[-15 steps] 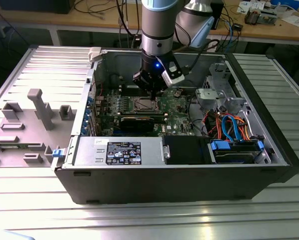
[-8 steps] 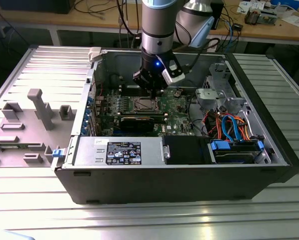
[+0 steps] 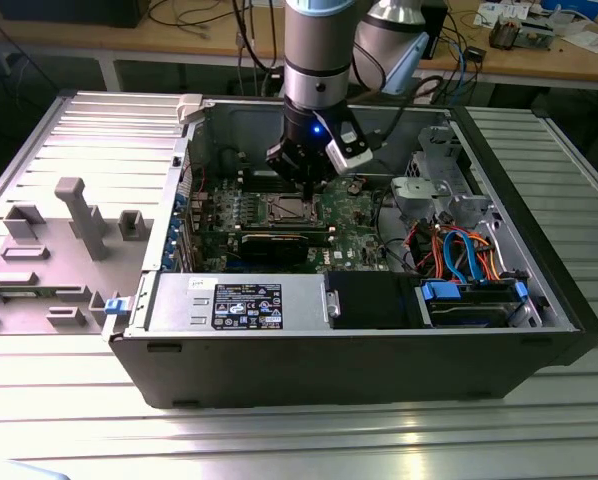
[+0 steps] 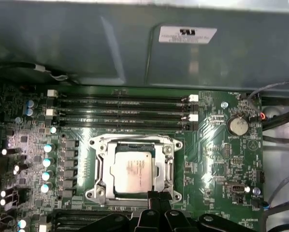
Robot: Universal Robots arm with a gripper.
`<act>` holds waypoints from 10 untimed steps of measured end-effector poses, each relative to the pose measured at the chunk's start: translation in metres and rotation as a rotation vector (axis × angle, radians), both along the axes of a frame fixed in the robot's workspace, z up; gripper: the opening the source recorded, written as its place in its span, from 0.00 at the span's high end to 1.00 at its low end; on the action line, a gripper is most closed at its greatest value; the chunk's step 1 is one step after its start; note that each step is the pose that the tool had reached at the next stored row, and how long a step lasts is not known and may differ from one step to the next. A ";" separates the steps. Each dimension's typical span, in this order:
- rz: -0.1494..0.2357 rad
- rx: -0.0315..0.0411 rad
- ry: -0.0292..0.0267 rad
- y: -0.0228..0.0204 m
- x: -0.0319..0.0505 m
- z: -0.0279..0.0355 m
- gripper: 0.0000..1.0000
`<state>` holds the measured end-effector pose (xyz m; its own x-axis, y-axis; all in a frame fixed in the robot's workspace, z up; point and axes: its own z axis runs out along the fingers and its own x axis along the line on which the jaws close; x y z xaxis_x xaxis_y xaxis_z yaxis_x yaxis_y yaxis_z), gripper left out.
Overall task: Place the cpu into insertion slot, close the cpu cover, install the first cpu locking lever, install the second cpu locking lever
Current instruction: 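Install the second cpu locking lever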
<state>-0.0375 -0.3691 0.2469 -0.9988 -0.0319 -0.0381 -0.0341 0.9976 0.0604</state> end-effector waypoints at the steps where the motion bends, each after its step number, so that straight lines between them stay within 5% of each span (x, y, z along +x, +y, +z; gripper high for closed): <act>1: 0.000 0.0011 0.0014 -0.0014 -0.0001 0.0000 0.89; 5: 0.000 0.0028 0.0316 -0.0052 -0.0007 -0.0001 0.89; 10: 0.000 0.0029 0.0319 -0.0153 -0.0086 -0.0030 0.89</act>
<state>-0.0461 -0.3844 0.2438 -0.9995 -0.0317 -0.0063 -0.0320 0.9974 0.0644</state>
